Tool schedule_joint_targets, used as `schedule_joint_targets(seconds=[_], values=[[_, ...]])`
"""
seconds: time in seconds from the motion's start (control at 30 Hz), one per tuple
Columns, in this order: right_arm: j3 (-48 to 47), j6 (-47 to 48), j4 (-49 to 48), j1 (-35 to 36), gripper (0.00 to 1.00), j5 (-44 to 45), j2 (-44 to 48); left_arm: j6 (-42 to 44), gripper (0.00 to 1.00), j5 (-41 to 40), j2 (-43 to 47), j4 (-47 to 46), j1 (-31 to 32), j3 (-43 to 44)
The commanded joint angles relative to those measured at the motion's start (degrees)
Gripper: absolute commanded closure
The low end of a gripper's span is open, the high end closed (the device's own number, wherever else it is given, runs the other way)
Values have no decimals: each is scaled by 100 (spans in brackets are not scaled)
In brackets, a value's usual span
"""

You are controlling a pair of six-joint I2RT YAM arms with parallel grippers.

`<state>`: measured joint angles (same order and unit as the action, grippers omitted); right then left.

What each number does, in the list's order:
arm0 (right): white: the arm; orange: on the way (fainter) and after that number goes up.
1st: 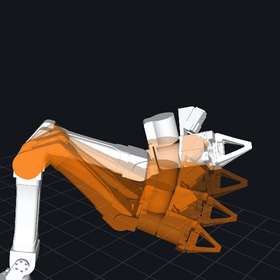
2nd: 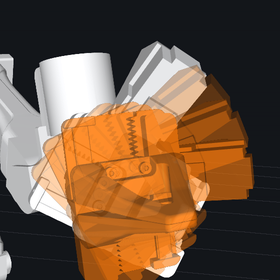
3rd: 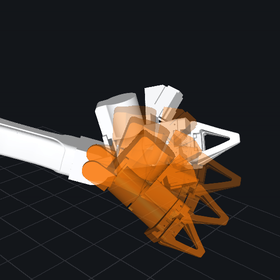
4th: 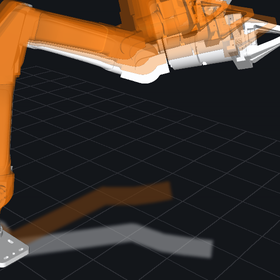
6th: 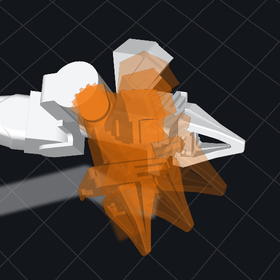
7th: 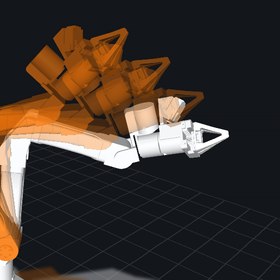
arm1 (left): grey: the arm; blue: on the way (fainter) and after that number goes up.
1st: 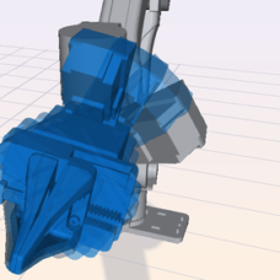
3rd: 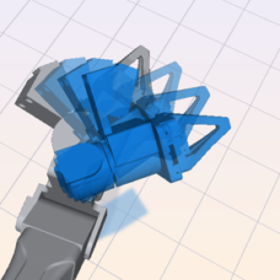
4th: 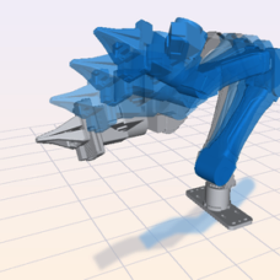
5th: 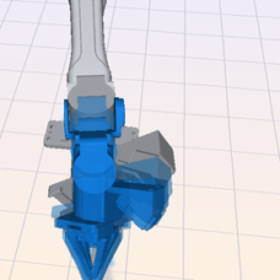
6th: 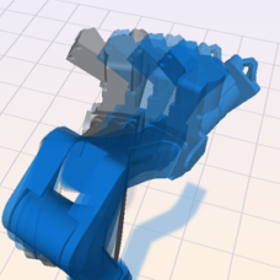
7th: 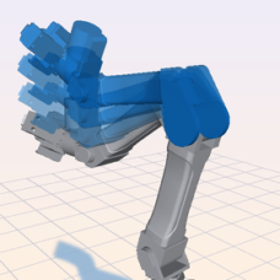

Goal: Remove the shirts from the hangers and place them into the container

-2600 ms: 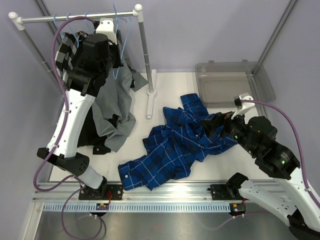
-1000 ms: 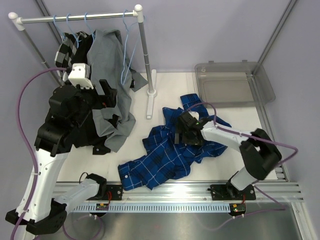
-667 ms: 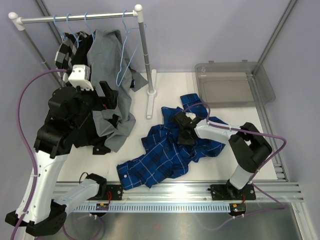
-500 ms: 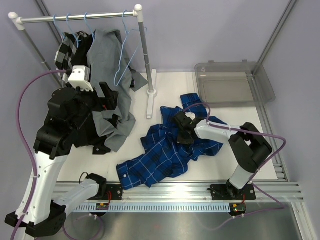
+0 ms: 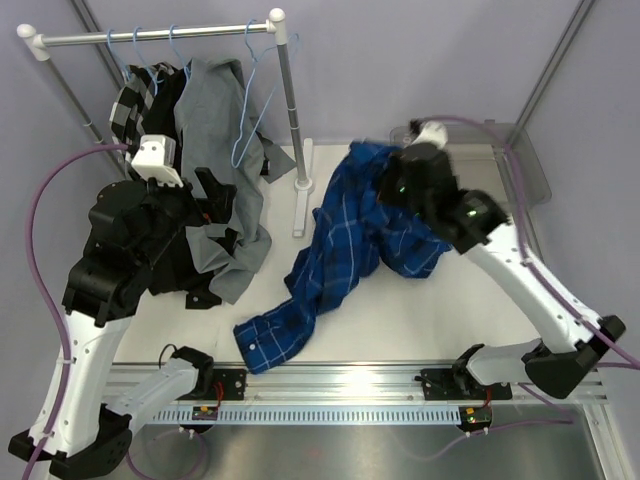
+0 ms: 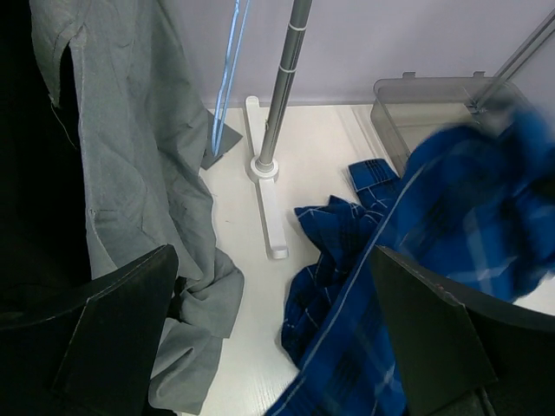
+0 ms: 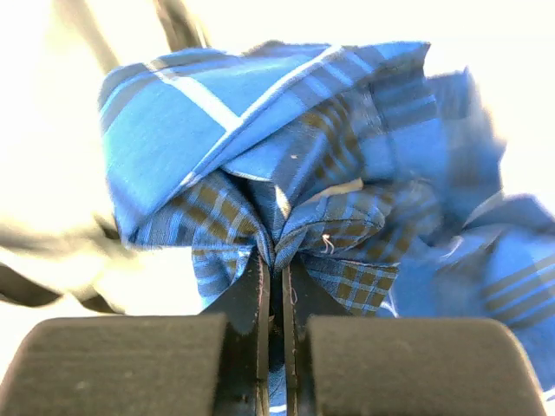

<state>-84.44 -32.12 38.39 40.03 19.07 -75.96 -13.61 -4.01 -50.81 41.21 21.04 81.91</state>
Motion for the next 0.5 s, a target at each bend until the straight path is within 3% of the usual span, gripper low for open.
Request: schedule_joint_targets(seconds=[0.0,0.13,0.37,0.47], values=[[-1466,759,528,-591,100,598,126,-89,1,199,80,-113,-21,97],[-3075,1478,503,-1365,100,536,-313,-133,1,243,106,-113,-21,97],[-6518,2131,301,-2411,100,308,-1954,-265,1,366,62,-122,-21,106],[-6673,1947,-313,-3035,100,-87,-2133,-300,1,366,45,-113,-21,80]])
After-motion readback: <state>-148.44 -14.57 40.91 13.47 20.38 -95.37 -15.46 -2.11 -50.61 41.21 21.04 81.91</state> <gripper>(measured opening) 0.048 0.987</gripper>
